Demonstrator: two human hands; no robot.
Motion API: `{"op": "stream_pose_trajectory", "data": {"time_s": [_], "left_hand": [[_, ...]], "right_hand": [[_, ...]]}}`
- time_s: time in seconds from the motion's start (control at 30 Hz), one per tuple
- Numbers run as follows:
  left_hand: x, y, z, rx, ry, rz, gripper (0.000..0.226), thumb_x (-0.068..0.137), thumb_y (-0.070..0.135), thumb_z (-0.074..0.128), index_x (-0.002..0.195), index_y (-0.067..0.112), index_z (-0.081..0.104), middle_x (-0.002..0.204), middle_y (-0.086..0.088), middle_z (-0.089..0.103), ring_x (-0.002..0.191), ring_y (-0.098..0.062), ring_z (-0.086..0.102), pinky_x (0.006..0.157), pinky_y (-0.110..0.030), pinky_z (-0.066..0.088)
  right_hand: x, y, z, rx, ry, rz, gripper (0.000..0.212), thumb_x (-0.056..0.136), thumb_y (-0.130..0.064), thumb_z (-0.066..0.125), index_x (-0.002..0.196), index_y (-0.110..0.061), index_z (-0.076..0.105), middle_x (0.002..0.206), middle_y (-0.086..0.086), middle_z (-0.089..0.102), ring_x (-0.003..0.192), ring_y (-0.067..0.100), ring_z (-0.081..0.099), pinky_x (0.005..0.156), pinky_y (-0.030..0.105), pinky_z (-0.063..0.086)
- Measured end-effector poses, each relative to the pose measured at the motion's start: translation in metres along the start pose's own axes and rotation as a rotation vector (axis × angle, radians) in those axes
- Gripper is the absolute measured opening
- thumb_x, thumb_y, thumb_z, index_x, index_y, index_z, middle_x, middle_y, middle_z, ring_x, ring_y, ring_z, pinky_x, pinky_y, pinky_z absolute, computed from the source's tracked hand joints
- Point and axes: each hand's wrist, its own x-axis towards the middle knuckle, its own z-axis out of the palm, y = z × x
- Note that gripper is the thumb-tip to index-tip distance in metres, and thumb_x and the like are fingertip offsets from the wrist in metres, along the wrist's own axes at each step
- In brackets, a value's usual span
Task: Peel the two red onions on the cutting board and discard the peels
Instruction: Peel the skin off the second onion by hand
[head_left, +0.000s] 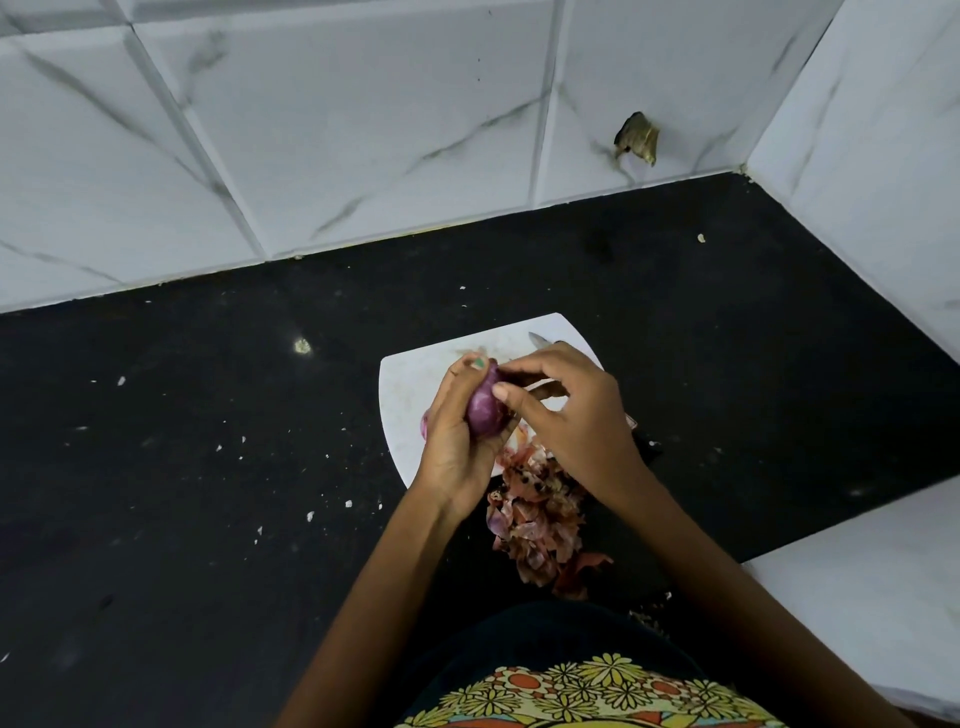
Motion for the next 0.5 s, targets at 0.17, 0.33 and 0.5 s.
{"op": "stream_pose_trajectory", "data": {"time_s": [0.17,0.33,0.5], "left_hand": [[-0.002,0.003,0.000,-0.105,-0.023,0.000,0.019,0.073,0.016,0.067,0.091,0.018,0.060,0.087,-0.001,0.063,0.089,-0.017,0.057,0.083,-0.031,0.045],[-0.003,0.002,-0.001,-0.062,-0.017,-0.047,0.023,0.075,0.033,0.070,0.092,0.019,0.064,0.091,-0.001,0.063,0.088,-0.014,0.057,0.087,-0.037,0.036],[-0.007,0.004,0.007,-0.004,-0.056,-0.048,0.024,0.081,0.036,0.060,0.094,0.017,0.056,0.083,0.001,0.068,0.078,-0.009,0.068,0.067,-0.028,0.055]], "right_hand": [[-0.003,0.002,0.010,-0.006,0.094,-0.087,0.012,0.083,-0.010,0.067,0.092,-0.003,0.072,0.089,0.005,0.067,0.086,0.010,0.064,0.076,0.026,0.054],[-0.002,0.001,0.018,-0.110,0.117,-0.160,0.005,0.085,-0.003,0.062,0.088,-0.002,0.066,0.086,0.006,0.062,0.082,0.009,0.057,0.074,0.023,0.050],[-0.004,-0.001,0.021,-0.103,0.114,-0.117,0.006,0.089,-0.003,0.055,0.091,-0.003,0.061,0.091,0.003,0.056,0.087,0.015,0.055,0.078,0.025,0.048]]}}
